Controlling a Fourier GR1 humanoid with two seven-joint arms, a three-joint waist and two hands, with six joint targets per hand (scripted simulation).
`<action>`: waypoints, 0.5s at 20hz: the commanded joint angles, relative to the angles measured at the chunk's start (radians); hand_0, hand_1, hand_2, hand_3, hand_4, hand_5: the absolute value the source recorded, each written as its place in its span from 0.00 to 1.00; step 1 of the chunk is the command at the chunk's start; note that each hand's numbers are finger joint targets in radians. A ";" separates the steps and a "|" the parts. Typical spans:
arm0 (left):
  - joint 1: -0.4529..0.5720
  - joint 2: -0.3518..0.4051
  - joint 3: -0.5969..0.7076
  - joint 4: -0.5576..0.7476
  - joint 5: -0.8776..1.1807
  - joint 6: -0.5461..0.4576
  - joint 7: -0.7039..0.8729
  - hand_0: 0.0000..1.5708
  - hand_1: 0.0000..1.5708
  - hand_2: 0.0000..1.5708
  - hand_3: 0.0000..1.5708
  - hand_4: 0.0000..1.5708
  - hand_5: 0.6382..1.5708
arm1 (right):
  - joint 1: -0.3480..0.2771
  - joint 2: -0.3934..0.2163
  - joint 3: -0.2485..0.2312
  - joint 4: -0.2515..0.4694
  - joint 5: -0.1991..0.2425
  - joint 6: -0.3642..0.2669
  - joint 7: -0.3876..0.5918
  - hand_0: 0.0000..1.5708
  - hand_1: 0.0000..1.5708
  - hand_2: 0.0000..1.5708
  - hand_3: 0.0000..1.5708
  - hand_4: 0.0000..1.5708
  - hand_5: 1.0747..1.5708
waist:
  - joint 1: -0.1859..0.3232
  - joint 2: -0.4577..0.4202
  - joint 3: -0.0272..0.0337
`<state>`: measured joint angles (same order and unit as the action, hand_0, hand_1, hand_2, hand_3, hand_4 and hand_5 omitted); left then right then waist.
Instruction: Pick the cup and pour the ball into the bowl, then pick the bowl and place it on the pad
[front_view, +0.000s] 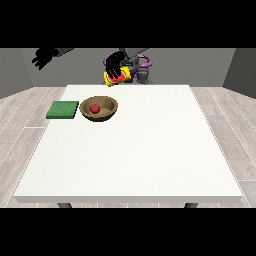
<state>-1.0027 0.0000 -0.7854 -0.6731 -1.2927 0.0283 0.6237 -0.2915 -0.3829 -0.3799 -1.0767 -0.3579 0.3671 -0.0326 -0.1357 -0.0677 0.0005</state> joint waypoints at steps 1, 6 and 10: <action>0.045 0.000 0.037 -0.063 -0.024 0.032 -0.020 0.00 0.00 0.70 0.98 0.71 1.00 | 0.016 -0.007 -0.015 0.003 0.015 -0.038 -0.018 0.00 0.00 0.00 0.11 0.45 0.96 | 0.057 -0.004 -0.0005; 0.130 0.092 0.269 -0.203 0.233 0.258 -0.119 0.66 0.66 1.00 0.92 0.81 1.00 | 0.032 -0.057 -0.073 0.021 -0.018 -0.041 0.004 0.00 0.00 0.00 0.09 0.46 0.95 | 0.140 -0.019 -0.0047; 0.110 0.110 0.499 -0.335 0.497 0.300 -0.236 0.40 0.40 0.60 0.43 0.82 0.97 | 0.012 -0.030 -0.073 0.025 0.003 -0.108 -0.005 0.00 0.00 0.00 0.08 0.49 0.98 | 0.236 0.002 -0.0108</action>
<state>-0.9095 0.0973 -0.4653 -0.9054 -0.9958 0.2620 0.4636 -0.2746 -0.4211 -0.4442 -1.0527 -0.3629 0.2994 -0.0341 0.0337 -0.0761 -0.0056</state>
